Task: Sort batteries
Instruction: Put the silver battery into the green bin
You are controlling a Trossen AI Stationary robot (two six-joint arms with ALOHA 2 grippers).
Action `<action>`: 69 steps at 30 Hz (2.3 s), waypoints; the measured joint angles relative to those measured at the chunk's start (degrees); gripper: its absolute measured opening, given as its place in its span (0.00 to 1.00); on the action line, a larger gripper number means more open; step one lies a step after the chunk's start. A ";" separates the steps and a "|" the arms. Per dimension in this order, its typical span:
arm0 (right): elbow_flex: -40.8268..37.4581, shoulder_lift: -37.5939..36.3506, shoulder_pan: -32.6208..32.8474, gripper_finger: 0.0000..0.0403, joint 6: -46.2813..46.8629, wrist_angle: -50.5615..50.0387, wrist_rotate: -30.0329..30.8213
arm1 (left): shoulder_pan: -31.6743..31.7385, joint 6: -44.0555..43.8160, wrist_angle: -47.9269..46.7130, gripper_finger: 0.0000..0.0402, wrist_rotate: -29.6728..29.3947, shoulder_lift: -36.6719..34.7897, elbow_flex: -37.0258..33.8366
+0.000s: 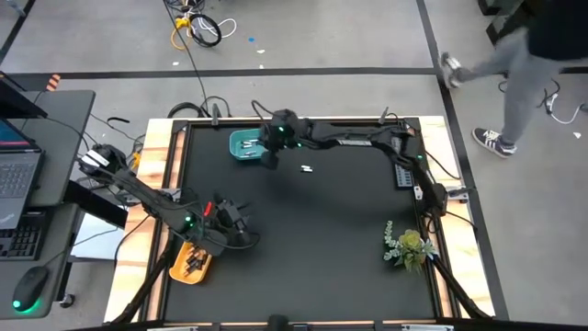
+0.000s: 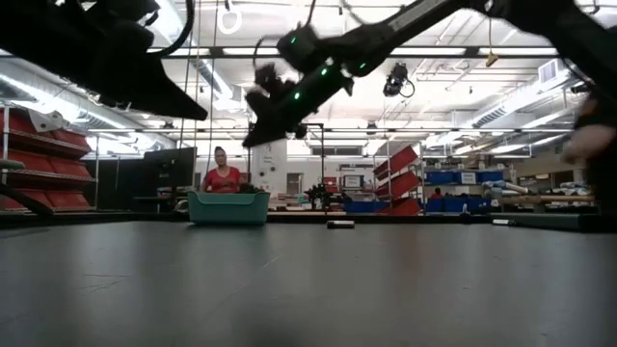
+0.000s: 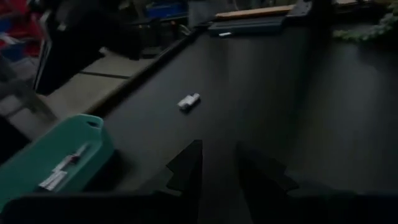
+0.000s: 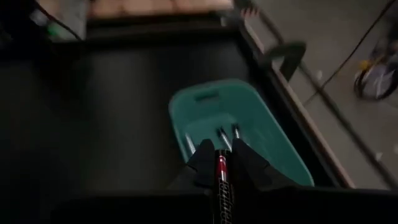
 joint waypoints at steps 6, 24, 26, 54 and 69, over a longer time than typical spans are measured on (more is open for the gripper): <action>16.92 11.62 -2.58 0.05 -0.06 -13.00 -5.07 | -1.56 -0.29 3.41 0.28 -0.07 -0.06 -1.38; 35.52 24.26 -4.20 0.24 1.20 -30.73 -6.02 | -4.77 -6.02 -1.34 0.25 -3.98 -0.11 -1.36; 35.69 24.24 -4.16 0.26 0.84 -30.84 -6.02 | -4.77 -6.02 -1.30 0.25 -4.01 -0.11 -1.36; -18.65 -16.87 22.63 0.21 8.06 -22.90 19.40 | 2.78 -4.19 3.99 0.25 -1.30 -0.11 -1.36; -62.58 -35.69 36.58 0.21 34.70 14.70 37.50 | 28.97 18.02 18.46 0.25 37.82 6.31 2.62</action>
